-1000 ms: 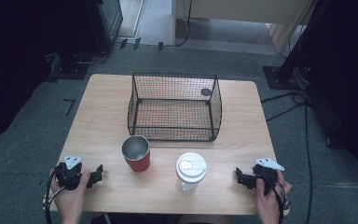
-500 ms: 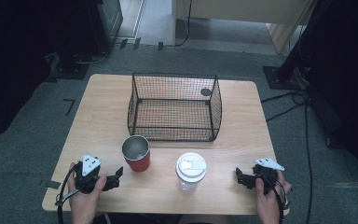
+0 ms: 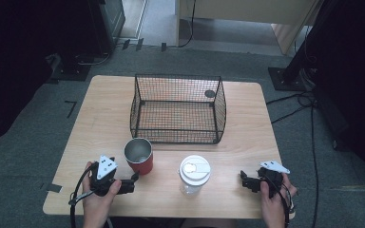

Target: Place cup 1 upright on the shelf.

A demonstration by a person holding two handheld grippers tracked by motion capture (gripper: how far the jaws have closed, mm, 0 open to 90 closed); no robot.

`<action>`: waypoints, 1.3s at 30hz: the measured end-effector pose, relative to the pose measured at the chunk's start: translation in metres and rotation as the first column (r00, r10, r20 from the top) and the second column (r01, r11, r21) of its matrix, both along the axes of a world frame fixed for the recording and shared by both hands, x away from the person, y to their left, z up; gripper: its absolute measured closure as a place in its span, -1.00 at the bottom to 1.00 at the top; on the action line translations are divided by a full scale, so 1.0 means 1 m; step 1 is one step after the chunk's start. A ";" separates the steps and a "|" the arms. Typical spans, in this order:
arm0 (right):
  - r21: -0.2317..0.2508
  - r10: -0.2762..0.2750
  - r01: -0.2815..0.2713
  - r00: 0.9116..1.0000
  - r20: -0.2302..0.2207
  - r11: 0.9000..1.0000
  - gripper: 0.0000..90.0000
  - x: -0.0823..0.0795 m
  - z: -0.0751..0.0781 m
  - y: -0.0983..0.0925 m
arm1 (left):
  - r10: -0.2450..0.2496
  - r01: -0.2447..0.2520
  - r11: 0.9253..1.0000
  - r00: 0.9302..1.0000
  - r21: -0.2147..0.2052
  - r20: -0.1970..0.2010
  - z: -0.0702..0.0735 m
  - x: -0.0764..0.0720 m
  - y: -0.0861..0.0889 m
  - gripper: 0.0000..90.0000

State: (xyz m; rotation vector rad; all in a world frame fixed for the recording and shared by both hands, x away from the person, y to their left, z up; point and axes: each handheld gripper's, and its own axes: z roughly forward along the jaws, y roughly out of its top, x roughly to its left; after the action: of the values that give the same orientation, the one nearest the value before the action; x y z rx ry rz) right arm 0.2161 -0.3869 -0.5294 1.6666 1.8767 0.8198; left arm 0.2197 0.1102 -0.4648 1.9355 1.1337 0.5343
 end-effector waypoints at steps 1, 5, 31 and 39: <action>0.000 0.000 0.000 1.000 0.000 1.000 -1.00 0.000 0.000 0.000 | -0.004 0.004 1.000 1.000 -0.004 0.001 0.001 0.001 -0.001 -1.00; 0.000 0.001 -0.001 1.000 0.000 1.000 -1.00 0.000 0.000 0.000 | -0.020 0.020 1.000 1.000 -0.013 0.006 0.002 0.003 -0.007 -1.00; 0.000 0.000 0.000 1.000 0.000 1.000 -1.00 0.000 0.000 0.000 | 0.027 -0.027 1.000 1.000 0.012 -0.005 0.004 0.029 -0.045 -1.00; 0.000 0.000 0.000 1.000 0.000 1.000 -1.00 0.000 0.000 0.000 | 0.039 -0.039 0.999 0.999 0.033 0.008 0.006 0.035 -0.049 -0.83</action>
State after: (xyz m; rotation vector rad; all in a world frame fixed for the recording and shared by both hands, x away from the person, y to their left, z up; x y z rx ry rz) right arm 0.2161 -0.3870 -0.5294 1.6663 1.8764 0.8202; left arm 0.2544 0.0616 -0.4583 1.9416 1.1662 0.5843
